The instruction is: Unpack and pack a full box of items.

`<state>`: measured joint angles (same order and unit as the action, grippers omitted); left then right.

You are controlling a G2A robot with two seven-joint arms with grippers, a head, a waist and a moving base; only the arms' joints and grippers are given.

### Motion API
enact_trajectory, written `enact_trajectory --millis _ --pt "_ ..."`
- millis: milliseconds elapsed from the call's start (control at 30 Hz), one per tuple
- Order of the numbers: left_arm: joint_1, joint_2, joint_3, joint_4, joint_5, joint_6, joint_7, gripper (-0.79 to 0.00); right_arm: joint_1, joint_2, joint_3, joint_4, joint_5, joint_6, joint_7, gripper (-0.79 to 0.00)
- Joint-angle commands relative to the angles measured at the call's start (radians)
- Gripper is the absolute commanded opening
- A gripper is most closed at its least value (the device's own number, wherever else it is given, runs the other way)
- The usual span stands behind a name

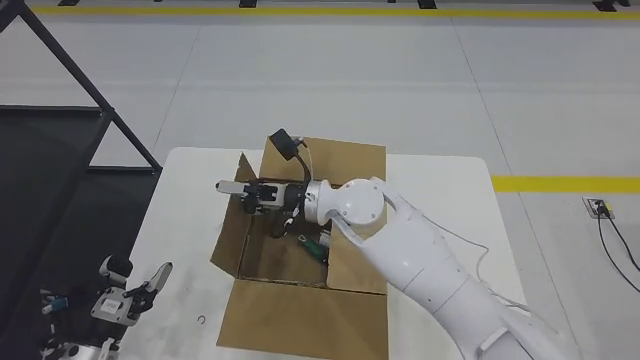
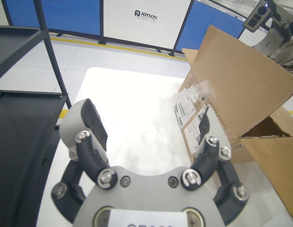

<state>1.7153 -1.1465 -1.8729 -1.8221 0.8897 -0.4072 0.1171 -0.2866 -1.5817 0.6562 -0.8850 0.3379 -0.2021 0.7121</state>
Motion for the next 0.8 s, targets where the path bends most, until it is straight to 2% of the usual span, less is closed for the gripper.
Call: enact_trajectory --millis 0,133,400,600,767 --pt "-0.004 0.0 0.004 -0.006 -0.006 0.001 -0.008 0.0 -0.024 -0.001 0.011 -0.006 0.014 -0.006 -0.043 0.0" --pt "-0.013 0.0 0.0 -0.031 -0.002 -0.006 0.001 0.0 -0.044 -0.017 -0.006 -0.032 0.009 -0.02 -0.058 0.0" --pt "0.002 -0.003 -0.009 -0.072 -0.048 -0.051 0.02 0.0 -0.002 -0.098 -0.078 0.086 0.021 -0.05 -0.115 0.0" --pt "-0.02 -0.005 0.029 -0.082 -0.004 -0.021 -0.007 0.0 0.03 -0.142 -0.083 0.185 0.049 -0.114 -0.091 0.0" --pt "-0.063 -0.007 0.07 -0.049 0.038 0.026 -0.033 0.0 0.043 -0.164 -0.074 0.237 0.055 -0.173 -0.061 0.0"
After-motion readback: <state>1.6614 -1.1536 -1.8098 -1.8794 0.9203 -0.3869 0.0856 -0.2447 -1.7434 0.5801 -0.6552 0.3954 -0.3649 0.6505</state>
